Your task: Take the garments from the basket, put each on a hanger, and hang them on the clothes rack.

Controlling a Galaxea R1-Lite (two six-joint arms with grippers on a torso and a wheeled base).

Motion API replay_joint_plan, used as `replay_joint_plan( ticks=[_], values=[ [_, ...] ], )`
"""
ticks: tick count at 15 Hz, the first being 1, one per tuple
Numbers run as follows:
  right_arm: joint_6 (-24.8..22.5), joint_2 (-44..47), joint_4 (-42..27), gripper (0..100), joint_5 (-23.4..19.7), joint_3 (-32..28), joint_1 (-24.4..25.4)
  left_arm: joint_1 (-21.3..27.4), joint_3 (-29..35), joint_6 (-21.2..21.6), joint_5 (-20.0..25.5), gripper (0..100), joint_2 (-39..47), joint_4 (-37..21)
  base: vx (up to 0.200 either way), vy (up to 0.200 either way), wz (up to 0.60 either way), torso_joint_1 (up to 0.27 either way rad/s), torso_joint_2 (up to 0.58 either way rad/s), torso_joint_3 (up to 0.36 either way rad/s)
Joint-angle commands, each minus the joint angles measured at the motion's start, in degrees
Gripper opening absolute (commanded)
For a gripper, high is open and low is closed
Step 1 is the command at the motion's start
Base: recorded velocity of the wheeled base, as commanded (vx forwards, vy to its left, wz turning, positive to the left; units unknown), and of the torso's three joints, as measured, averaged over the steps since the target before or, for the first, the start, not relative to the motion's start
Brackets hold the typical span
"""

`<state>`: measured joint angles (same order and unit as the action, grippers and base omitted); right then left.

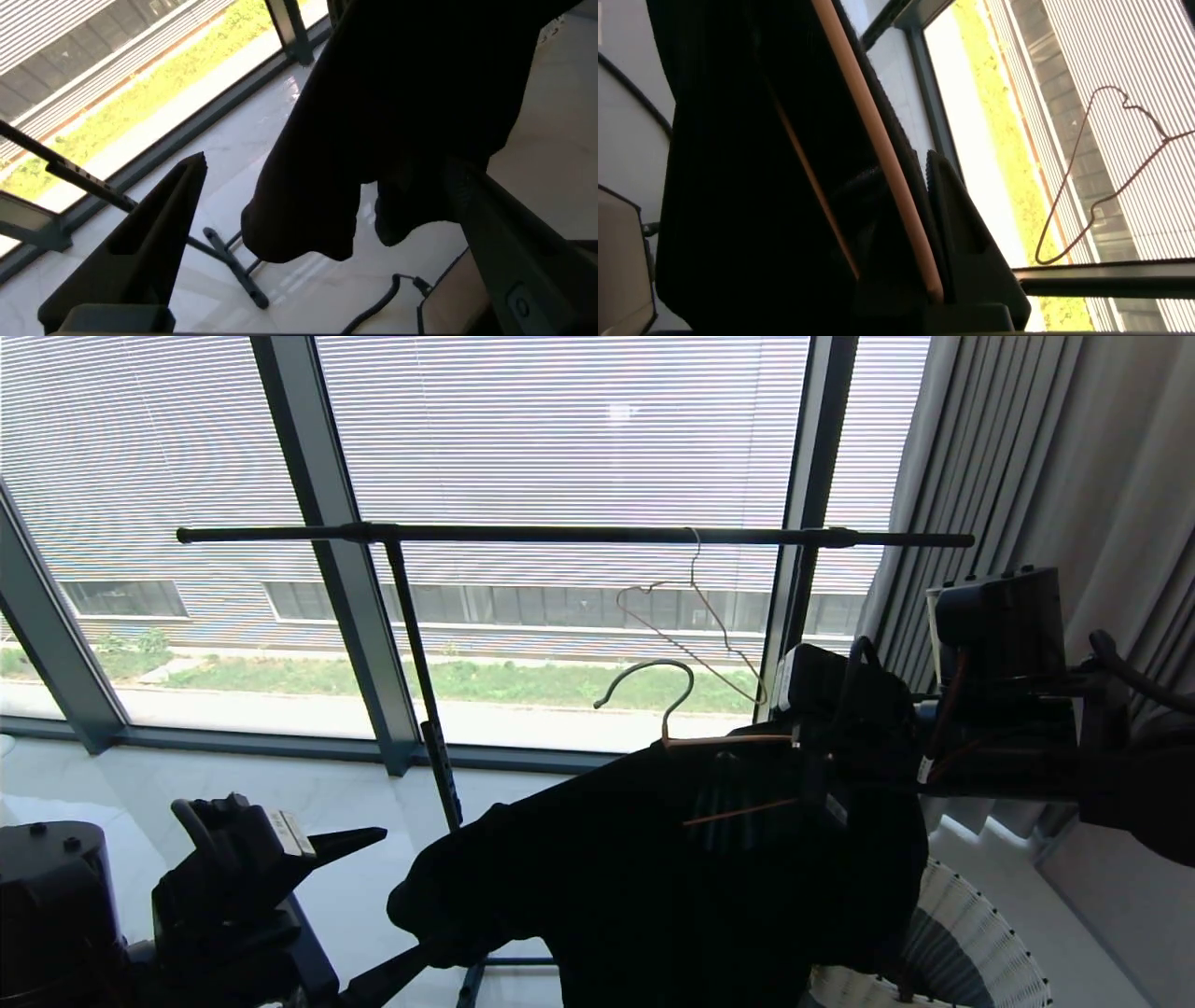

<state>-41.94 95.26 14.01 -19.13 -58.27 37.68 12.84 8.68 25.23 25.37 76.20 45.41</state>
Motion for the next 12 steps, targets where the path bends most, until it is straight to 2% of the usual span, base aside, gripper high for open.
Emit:
replay_joint_plan(
  ticks=[1,6,7,12],
  values=[
    [0.0,-1.3,0.1,0,-0.5,0.4,-0.2,-3.5,-0.4,-0.3,1.9,100,2.7,0.0,0.0,0.0,0.0,0.0,0.0,0.0],
    [0.1,-2.2,0.1,0,-0.7,0.4,-0.1,-4.6,0.1,-0.1,2.5,100,8.3,0.0,0.0,0.0,0.0,0.0,0.0,0.0],
    [0.1,-2.3,0.1,0,-0.9,0.4,0.0,-4.6,0.3,-0.1,2.5,0,8.6,0.0,0.0,0.0,0.0,0.0,0.0,0.0],
    [0.1,-2.8,0.1,0,-0.9,0.4,-0.2,-5.5,0.9,-0.4,2.3,0,9.3,0.0,0.0,0.0,0.0,0.0,0.0,0.0]
  ],
)
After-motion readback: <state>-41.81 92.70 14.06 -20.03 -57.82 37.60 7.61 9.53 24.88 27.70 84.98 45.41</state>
